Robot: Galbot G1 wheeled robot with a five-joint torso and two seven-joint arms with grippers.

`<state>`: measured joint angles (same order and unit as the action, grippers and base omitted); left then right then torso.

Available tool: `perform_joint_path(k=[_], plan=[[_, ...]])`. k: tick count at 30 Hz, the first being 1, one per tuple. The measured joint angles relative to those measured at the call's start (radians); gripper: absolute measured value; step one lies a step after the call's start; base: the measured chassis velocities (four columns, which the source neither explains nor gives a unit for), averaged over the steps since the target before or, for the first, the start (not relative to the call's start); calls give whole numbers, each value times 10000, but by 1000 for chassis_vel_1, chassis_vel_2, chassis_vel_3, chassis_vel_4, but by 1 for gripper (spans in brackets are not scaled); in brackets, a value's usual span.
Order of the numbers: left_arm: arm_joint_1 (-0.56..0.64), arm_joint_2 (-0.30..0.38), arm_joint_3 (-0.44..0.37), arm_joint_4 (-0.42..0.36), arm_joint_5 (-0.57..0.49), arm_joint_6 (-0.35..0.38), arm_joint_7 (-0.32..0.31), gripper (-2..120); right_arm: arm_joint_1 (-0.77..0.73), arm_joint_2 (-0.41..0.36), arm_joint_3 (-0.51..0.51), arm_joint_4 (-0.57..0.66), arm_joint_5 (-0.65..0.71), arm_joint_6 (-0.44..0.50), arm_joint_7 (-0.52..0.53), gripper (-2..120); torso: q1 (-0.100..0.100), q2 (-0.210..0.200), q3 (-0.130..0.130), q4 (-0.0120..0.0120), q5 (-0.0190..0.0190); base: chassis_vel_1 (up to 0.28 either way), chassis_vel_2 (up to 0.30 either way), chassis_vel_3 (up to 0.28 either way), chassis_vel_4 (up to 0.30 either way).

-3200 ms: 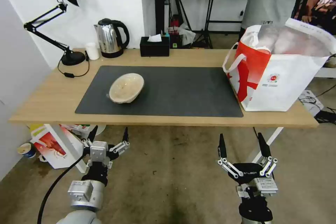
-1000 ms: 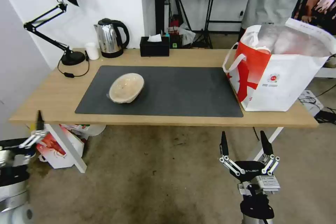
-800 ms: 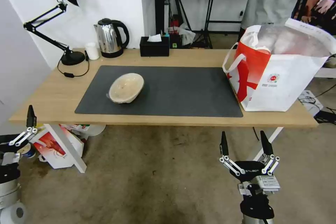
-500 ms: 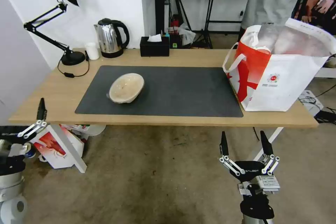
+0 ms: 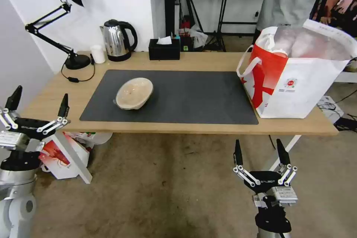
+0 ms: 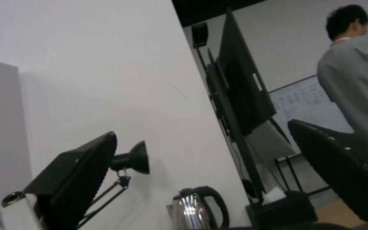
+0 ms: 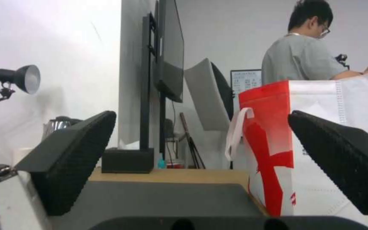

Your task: Pick up the trash from the table and place it into the takeout bag.

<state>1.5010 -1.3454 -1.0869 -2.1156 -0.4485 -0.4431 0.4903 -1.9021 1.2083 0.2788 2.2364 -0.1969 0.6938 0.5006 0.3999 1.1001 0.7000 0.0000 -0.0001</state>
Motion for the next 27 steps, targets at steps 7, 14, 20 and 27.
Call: perform_joint_path(k=[7, 14, 20, 27], plan=[[-88, 768, -12, -403, -198, 967, -16, 100, 0, 0, 0, 0, 0, 0, 0, 100, 0, 0, 0, 0, 1, 0, 0, 0, 0], [-247, 1201, 139, -547, -527, 1627, -27, 100, 0, 0, 0, 0, 0, 0, 0, 100, 0, -1, 0, 0, 0, 0, 0, 0, 0], [-442, 1967, 336, -617, -1311, 2405, -53, 100, 0, 0, 0, 0, 0, 0, 0, 100, 0, -2, 0, 0, 0, 0, 0, 0, 0], [-585, 2766, 524, -410, -1713, 2702, -62, 100, 0, -1, 0, 0, 0, 0, 0, 100, 0, -2, 0, 0, -1, 0, 0, 0, 0]])
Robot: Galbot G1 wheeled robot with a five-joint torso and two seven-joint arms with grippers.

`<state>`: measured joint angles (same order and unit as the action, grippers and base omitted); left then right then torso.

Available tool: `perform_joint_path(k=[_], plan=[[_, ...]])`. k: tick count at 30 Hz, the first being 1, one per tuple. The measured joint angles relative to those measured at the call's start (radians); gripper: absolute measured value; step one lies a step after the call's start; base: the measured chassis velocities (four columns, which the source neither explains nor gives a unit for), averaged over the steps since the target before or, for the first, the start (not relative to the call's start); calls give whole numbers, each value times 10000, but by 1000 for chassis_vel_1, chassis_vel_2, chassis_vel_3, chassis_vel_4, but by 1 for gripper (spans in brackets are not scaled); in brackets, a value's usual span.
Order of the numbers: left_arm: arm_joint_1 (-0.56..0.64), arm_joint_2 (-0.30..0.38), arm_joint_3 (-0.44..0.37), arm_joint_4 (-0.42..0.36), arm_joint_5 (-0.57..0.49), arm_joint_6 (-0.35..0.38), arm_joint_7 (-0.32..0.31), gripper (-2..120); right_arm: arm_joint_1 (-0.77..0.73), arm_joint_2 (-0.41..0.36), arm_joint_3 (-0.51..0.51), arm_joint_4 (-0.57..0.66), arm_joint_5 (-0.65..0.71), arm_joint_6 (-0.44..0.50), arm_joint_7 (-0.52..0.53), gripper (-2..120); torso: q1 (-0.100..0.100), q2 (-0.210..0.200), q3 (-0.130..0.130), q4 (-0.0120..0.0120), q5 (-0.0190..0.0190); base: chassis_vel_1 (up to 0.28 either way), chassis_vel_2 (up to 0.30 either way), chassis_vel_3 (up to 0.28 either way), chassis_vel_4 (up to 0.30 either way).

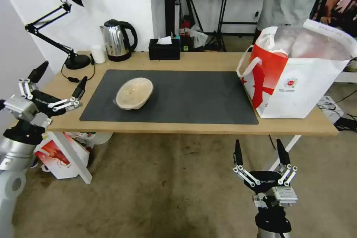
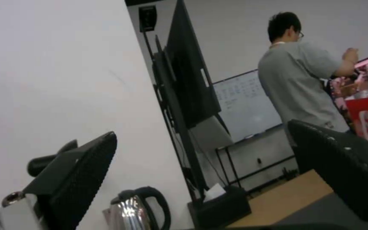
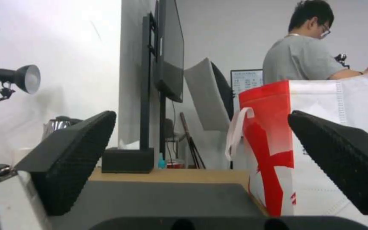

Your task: Pick up the trash from the table and place it into the takeout bag.

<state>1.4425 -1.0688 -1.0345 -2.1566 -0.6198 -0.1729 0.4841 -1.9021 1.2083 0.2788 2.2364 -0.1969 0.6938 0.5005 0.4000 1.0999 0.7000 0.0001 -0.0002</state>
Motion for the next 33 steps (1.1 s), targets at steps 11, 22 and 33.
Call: perform_joint_path(k=[11, 22, 33], plan=[[-298, 1382, 55, 978, 610, -256, 627, 100, 0, 1, 0, 0, 0, 0, 0, 100, 0, 0, 1, -1, 0, 0, 0, 0, 0], [-473, 2349, 107, 1846, 1835, -1237, 1348, 100, 0, 0, 0, 0, 0, 0, 0, 100, 0, 0, 0, -1, 1, 0, 0, 0, 0], [-921, 3214, 300, 2516, 3091, -2448, 1819, 100, 0, 0, 0, 0, 0, 0, 0, 100, 0, 2, 0, 0, 0, 0, 0, 0, 0]])
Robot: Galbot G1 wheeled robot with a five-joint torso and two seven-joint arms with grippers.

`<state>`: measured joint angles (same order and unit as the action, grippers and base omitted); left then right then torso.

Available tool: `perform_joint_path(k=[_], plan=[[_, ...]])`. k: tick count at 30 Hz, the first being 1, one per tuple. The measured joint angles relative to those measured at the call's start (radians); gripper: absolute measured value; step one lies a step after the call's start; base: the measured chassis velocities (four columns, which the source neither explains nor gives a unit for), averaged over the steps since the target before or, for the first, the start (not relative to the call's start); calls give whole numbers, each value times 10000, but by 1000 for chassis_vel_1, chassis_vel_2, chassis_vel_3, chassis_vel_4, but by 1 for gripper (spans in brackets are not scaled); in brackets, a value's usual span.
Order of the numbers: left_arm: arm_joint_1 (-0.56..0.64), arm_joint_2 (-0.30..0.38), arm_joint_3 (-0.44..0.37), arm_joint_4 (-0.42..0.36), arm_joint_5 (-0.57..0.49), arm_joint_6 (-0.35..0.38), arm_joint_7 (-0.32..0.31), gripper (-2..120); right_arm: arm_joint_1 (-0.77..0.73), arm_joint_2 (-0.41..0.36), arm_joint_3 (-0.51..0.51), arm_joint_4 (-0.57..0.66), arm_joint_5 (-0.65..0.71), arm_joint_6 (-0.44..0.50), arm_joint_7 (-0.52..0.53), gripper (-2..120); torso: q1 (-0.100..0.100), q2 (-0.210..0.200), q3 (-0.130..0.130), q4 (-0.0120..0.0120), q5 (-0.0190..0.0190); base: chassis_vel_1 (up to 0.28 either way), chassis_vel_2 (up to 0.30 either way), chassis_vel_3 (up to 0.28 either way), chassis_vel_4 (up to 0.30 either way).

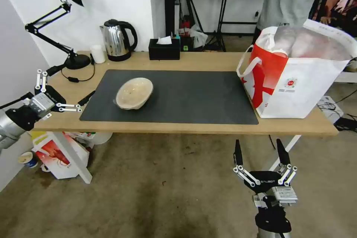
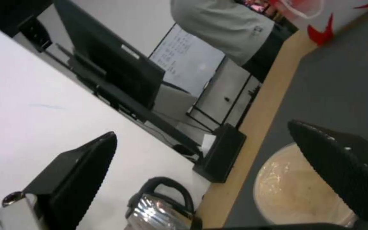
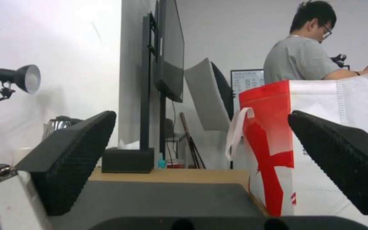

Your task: Pick up the trash from the table and place it into the takeout bag.

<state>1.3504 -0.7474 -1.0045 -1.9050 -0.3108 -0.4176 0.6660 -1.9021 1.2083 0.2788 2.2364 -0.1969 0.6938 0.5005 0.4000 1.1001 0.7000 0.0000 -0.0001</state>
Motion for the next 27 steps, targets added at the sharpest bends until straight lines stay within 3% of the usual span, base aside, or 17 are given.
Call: perform_joint_path(k=[27], plan=[[-721, 1162, 1155, 324, 596, -57, -29, 100, 0, 0, 0, 0, 0, 0, 0, 100, 0, 0, -2, 0, 1, 0, 0, 0, 0]])
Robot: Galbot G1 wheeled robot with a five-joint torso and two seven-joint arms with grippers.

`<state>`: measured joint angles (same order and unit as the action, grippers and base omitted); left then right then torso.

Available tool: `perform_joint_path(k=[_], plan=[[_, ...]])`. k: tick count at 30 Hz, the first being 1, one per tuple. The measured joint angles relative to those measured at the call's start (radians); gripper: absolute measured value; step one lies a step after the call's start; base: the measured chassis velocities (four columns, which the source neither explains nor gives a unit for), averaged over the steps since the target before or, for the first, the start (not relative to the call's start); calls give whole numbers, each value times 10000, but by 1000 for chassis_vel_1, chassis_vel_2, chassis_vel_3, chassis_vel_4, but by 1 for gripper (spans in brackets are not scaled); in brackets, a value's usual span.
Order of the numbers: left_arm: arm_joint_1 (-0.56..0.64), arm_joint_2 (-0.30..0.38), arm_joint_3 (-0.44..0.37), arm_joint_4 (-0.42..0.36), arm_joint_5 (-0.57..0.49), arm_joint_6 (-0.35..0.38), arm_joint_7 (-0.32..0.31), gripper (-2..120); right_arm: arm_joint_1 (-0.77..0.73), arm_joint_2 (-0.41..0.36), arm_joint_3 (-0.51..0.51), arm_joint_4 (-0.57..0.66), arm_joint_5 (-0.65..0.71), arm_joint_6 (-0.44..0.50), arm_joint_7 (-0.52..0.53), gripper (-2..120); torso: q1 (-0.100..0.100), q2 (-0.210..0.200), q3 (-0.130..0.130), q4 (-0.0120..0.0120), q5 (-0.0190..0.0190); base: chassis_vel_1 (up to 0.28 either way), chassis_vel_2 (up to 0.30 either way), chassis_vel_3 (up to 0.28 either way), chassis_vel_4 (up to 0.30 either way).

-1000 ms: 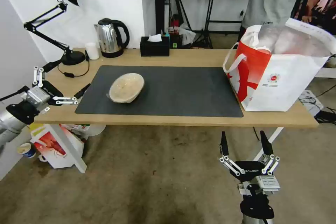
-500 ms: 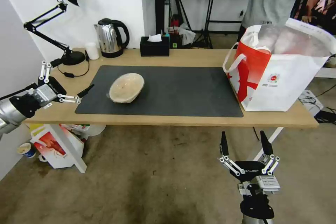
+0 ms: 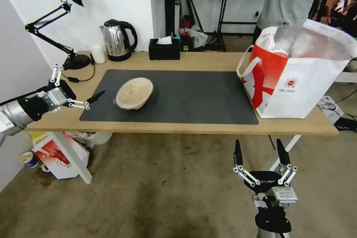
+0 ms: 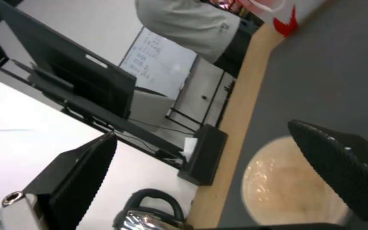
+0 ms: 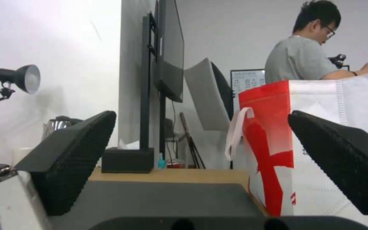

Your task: Pick up the trash from the table and place it into the takeout bag.

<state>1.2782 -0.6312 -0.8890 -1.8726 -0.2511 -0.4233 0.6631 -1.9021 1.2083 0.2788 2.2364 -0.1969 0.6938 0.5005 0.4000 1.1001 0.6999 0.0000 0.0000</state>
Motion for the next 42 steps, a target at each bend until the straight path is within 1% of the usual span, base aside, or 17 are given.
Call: perform_joint_path(k=[6, 10, 11, 15, 23, 42], plan=[[-123, 28, 176, 287, 501, -293, 26, 100, 0, 0, 0, 0, 0, 0, 0, 100, 0, -1, 0, -1, 0, 0, 0, 0, 0], [-370, 13, 490, 568, 1234, -633, 49, 100, 0, 0, 0, 0, 0, 0, 0, 100, 0, 0, 0, 0, 0, 0, 0, 0, 0], [-370, 13, 490, 568, 1234, -633, 49, 100, 0, 0, 0, 0, 0, 0, 0, 100, 0, 0, 0, 0, 0, 0, 0, 0, 0], [-842, -50, 1023, 847, 1950, -878, 134, 100, -1, 0, 0, 0, 0, 0, 0, 100, 0, 0, 1, -1, -1, 0, 0, 0, 0], [-1297, -160, 1593, 968, 2256, -930, 213, 100, 0, 0, 0, 0, 0, 0, 0, 100, 0, -1, 1, 0, 0, 0, 0, 0, 0], [-1671, -44, 2133, 887, 2461, -914, 274, 100, 0, 0, 0, 0, 0, 0, 0, 100, 0, -1, 1, 0, 0, 0, 0, 0, 0]])
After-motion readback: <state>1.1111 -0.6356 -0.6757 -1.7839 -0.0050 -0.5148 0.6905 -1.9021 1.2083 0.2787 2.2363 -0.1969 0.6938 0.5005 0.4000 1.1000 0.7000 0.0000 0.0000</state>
